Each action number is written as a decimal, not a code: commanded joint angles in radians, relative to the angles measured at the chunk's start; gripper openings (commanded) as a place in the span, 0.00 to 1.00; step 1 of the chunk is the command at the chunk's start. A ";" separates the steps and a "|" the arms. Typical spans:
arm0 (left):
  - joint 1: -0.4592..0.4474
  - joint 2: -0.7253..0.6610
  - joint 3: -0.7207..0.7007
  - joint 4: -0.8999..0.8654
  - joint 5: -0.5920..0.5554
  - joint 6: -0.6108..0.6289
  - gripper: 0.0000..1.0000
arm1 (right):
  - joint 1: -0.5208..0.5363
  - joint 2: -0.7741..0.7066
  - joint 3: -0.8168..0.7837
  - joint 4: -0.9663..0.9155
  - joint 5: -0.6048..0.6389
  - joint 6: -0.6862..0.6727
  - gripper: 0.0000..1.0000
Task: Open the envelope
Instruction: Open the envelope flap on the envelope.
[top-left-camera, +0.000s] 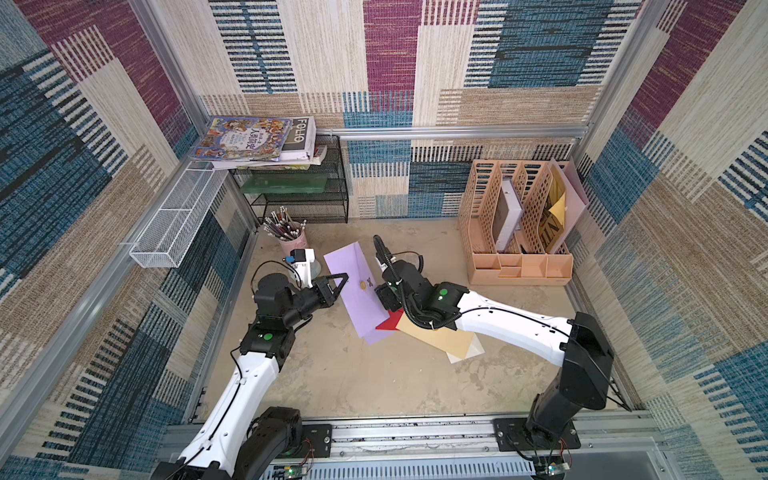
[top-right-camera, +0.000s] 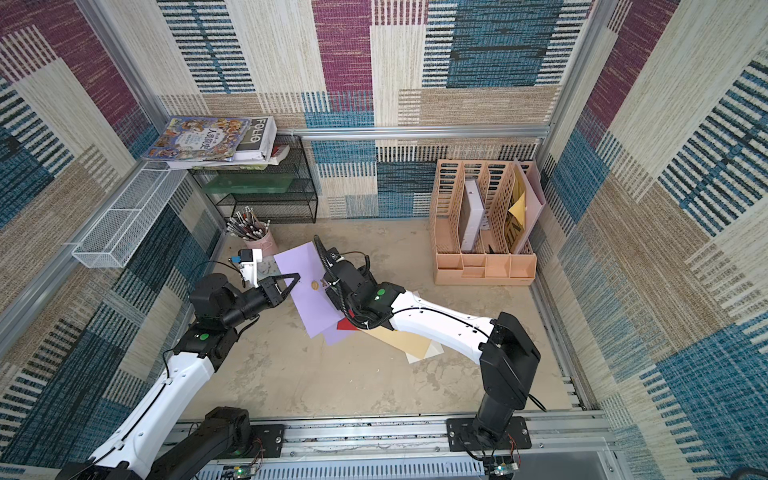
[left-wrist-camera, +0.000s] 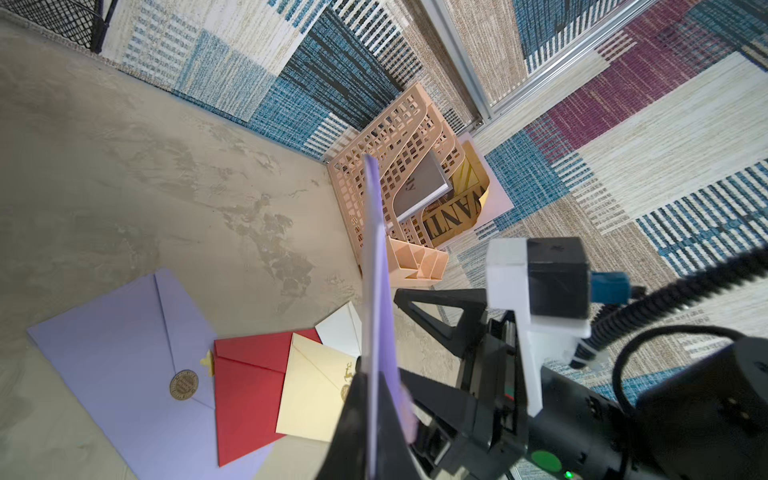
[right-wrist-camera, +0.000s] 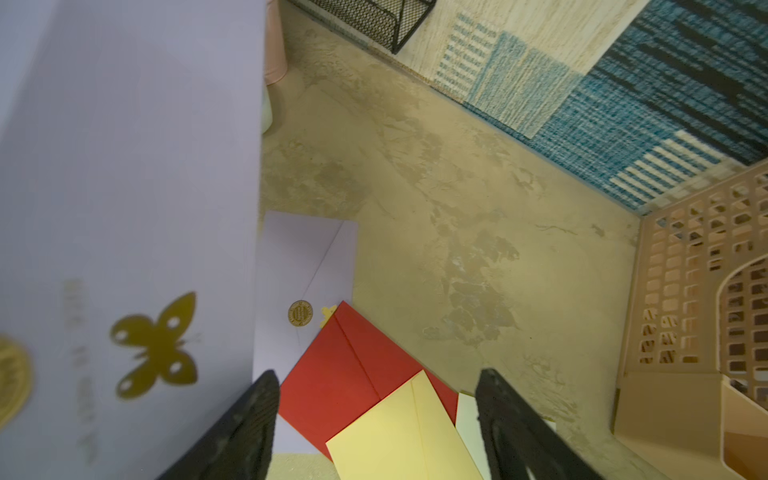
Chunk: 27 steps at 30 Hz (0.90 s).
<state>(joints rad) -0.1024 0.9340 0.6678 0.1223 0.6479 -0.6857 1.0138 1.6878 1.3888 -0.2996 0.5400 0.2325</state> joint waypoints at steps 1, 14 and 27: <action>0.000 -0.003 0.008 -0.020 -0.031 -0.001 0.00 | 0.004 -0.007 -0.007 0.023 0.100 0.025 0.76; -0.001 0.003 0.025 -0.073 -0.095 0.011 0.00 | 0.050 -0.046 -0.027 0.089 -0.007 0.006 0.76; 0.000 0.018 0.007 -0.011 -0.077 -0.039 0.00 | 0.069 -0.021 -0.013 0.167 -0.240 0.001 0.72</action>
<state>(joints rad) -0.1024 0.9485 0.6746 0.0669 0.5655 -0.7086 1.0760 1.6550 1.3594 -0.1577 0.3458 0.2405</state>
